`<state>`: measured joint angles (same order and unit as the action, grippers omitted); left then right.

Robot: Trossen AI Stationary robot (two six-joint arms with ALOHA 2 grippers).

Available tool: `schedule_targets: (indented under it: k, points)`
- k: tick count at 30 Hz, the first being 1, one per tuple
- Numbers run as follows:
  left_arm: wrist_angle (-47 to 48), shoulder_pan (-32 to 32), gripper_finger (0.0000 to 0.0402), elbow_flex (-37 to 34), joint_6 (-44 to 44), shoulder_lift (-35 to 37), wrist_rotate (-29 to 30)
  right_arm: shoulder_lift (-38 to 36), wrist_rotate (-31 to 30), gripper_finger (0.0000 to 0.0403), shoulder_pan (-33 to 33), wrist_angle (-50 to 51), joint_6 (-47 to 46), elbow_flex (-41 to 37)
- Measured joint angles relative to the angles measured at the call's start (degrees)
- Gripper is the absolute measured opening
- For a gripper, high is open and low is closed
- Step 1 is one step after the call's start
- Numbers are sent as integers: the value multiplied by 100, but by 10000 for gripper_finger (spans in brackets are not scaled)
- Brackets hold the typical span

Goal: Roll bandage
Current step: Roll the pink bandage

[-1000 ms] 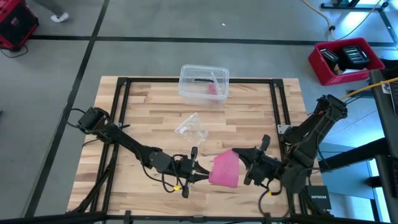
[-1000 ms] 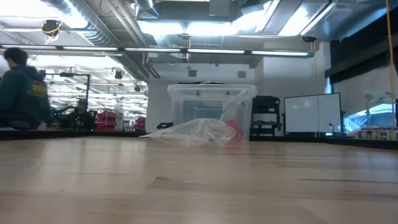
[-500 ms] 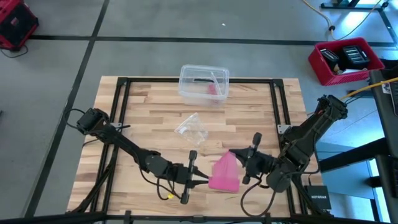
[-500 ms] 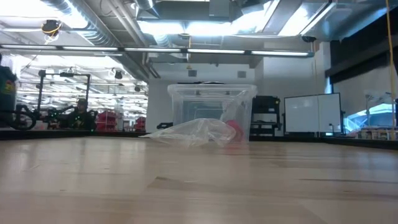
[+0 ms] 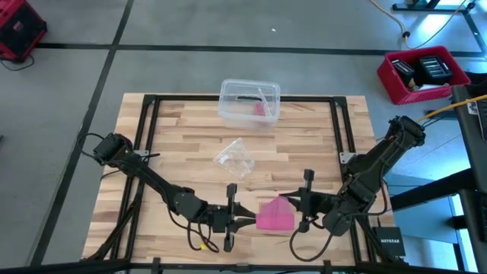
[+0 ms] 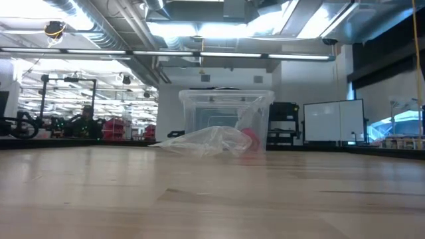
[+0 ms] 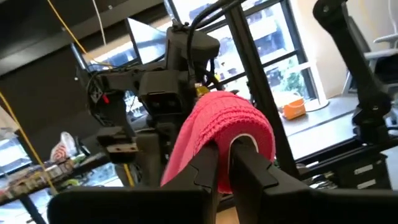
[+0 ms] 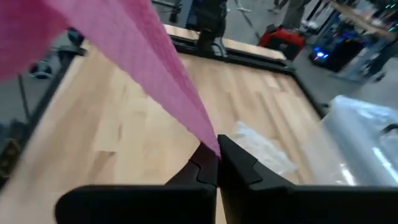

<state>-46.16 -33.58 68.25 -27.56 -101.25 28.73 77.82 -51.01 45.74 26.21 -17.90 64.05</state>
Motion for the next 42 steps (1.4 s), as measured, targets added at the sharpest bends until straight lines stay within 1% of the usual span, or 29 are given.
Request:
schedule_targets:
  k: [3,9,16,20,24,27,30,38,42]
  points:
    - [-6,0,21,0,-156,0,56,0,243,5,-2,-79,-181,-7]
    - [43,-4,21,2,-678,0,374,0,869,5,-2,-284,-450,-7]
    - [189,-73,21,4,-1164,0,857,0,1267,5,-2,-286,-985,-9]
    - [319,-109,21,4,-1223,0,1052,0,1403,5,-2,-281,-1209,-9]
    - [554,-136,21,9,-1236,0,1285,0,1698,8,-2,-274,-1391,-9]
    - [569,-136,21,9,-1234,0,1299,2,1916,18,-2,-280,-1701,-9]
    - [563,-136,21,9,-1297,0,1312,2,1974,41,-2,-284,-2012,-9]
    - [652,-133,21,9,-1213,2,1321,-31,2014,160,-2,-179,-2047,-9]
    - [652,-133,21,9,-1166,2,1321,-165,2274,200,0,34,-2047,-9]
